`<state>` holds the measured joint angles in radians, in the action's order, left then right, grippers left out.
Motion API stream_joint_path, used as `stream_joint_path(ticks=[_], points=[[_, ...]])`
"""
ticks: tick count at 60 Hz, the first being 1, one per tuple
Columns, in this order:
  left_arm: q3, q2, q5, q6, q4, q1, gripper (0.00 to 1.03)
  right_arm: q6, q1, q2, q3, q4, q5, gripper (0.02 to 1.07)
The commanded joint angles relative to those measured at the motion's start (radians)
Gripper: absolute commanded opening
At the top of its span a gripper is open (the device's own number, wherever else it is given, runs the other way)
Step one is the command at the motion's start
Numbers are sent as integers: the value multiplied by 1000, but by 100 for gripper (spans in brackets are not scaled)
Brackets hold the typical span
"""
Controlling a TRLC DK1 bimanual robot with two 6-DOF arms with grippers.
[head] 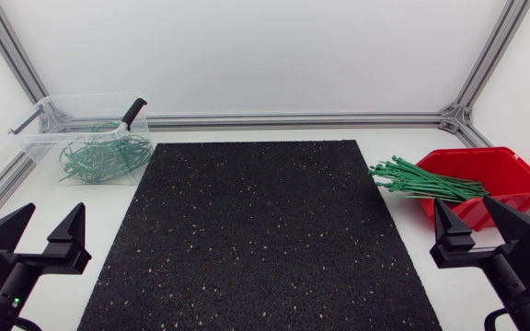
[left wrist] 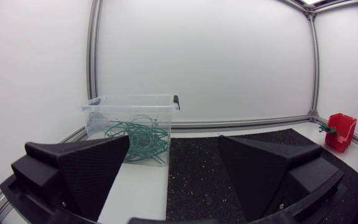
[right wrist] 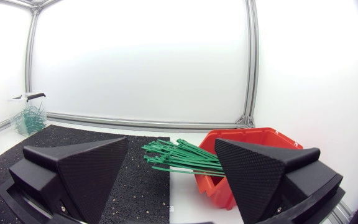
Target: Take a green cable tie from the red box, thread the tail through the head to close it, then place it in the transparent bin on the left.
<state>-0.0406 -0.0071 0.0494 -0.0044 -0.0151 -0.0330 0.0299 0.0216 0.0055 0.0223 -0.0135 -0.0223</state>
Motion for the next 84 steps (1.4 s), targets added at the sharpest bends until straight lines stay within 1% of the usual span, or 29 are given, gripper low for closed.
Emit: stream_joint_path(ticks=[1, 20, 29, 40, 47, 51, 62, 72, 79, 84], points=[[42, -5, -5, -20, 9, 8, 99, -1, 6, -12, -22, 4, 4, 104], [42, -5, -5, -20, 9, 12, 99, -1, 11, -13, -12, 17, 4, 104], [42, -5, -5, -20, 9, 10, 99, -2, 12, -13, 39, -6, 5, 104], [42, -4, -5, -20, 9, 10, 99, -1, 6, 21, 151, -40, 19, 104], [42, -4, -5, -20, 9, 10, 99, -1, 6, 140, 254, -77, 42, 103], [42, -4, -5, -20, 9, 10, 99, -1, 8, 260, 321, -97, 59, 103], [42, -5, -6, -20, 9, 12, 99, 1, 15, 496, 499, -184, 62, 103], [42, -5, -5, -20, 9, 13, 99, 44, 17, 689, 671, -332, 50, 103], [42, -5, -6, -20, 9, 13, 99, 65, 21, 789, 746, -402, 36, 103], [42, -5, -6, -20, 9, 13, 99, 104, 21, 858, 783, -442, 7, 103]])
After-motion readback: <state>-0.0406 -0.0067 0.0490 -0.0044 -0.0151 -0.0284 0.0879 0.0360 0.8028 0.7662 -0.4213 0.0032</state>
